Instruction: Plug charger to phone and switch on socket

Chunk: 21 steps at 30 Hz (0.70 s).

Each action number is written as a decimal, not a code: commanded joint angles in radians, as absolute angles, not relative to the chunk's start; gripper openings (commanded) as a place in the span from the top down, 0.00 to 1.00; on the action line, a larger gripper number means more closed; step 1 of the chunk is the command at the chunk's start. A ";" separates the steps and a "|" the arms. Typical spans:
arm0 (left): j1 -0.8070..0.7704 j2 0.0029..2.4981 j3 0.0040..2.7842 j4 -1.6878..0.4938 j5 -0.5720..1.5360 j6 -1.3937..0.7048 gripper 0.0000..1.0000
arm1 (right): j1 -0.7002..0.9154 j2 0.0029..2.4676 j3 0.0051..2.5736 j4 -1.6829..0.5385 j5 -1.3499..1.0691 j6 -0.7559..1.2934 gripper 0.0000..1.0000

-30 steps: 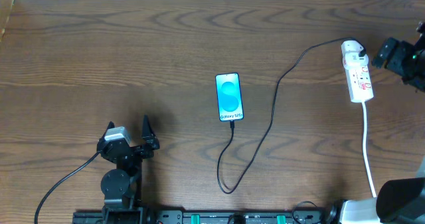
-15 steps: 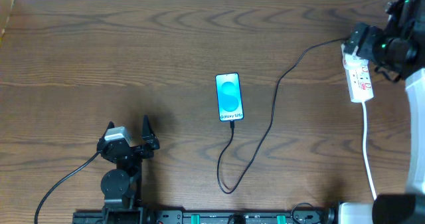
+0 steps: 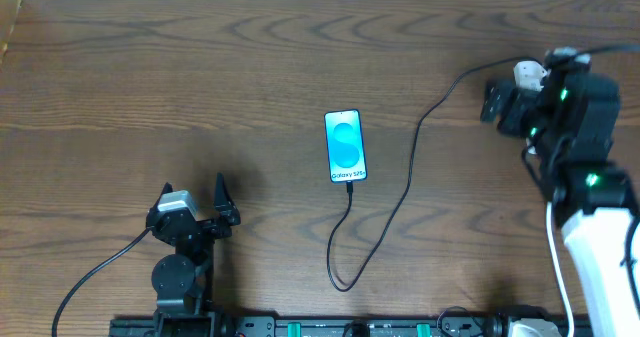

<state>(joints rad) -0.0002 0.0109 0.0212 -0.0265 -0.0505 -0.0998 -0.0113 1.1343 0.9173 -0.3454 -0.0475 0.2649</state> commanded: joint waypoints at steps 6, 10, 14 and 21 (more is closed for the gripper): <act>0.006 0.004 0.004 -0.070 -0.060 -0.086 0.09 | 0.008 0.892 0.548 -0.108 -0.033 0.273 0.01; 0.006 0.004 0.004 -0.070 -0.060 -0.086 0.10 | 0.009 0.727 0.373 -0.022 -0.033 0.277 0.01; 0.006 0.004 0.004 -0.070 -0.060 -0.086 0.10 | 0.009 0.597 0.247 0.019 -0.032 0.277 0.01; 0.006 0.004 0.004 -0.070 -0.060 -0.086 0.10 | 0.015 0.372 0.091 0.019 -0.017 0.276 0.01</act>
